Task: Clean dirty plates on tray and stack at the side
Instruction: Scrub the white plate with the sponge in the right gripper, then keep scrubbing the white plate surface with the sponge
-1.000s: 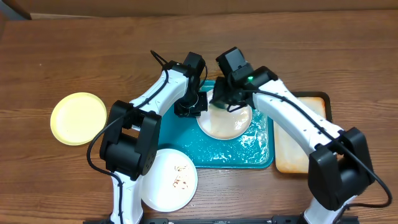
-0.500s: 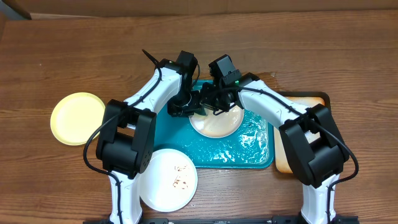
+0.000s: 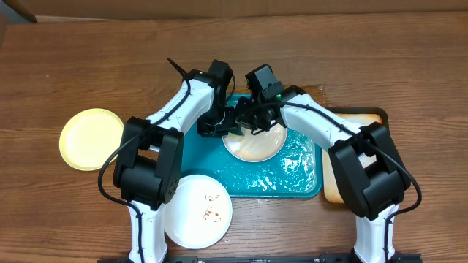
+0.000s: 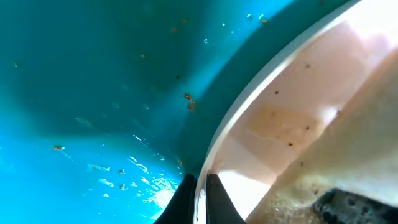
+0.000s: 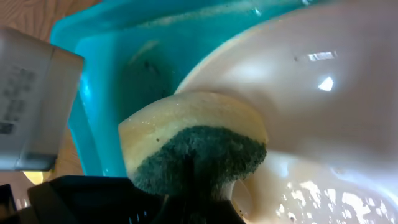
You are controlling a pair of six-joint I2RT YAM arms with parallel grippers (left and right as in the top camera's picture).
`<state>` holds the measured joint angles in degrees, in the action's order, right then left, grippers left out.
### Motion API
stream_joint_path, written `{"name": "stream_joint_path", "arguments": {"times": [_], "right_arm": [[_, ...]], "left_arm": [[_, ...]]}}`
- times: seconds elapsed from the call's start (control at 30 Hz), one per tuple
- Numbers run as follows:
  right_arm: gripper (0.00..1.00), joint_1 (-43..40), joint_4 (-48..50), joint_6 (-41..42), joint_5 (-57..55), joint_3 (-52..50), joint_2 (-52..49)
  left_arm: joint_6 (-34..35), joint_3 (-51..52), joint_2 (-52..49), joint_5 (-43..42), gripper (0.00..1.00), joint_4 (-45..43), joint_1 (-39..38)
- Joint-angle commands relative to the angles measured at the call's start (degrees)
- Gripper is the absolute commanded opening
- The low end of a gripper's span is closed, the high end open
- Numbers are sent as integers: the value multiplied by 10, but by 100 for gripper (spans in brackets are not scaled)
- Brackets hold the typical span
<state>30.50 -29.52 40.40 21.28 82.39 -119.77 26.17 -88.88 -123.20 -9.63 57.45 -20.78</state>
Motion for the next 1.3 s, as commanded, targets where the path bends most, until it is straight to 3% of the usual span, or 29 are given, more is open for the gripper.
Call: {"name": "stream_joint_path", "arguments": {"times": [0.0, 0.27, 0.57, 0.87, 1.27], "right_arm": [[4, -13, 10, -30, 7, -5, -37], [4, -69, -39, -59, 7, 11, -37], [4, -71, -115, -106, -12, 11, -37], [4, -72, -249, -150, -108, 11, -37], [4, -72, -334, -118, -266, 40, -30]], "left_arm": [[22, 24, -49, 38, 4, -2, -9], [24, 24, -49, 38, 4, -1, -2], [26, 24, -49, 39, 4, 4, 11], [35, 24, -49, 42, 4, 2, 28], [29, 24, -49, 43, 4, 0, 36]]}}
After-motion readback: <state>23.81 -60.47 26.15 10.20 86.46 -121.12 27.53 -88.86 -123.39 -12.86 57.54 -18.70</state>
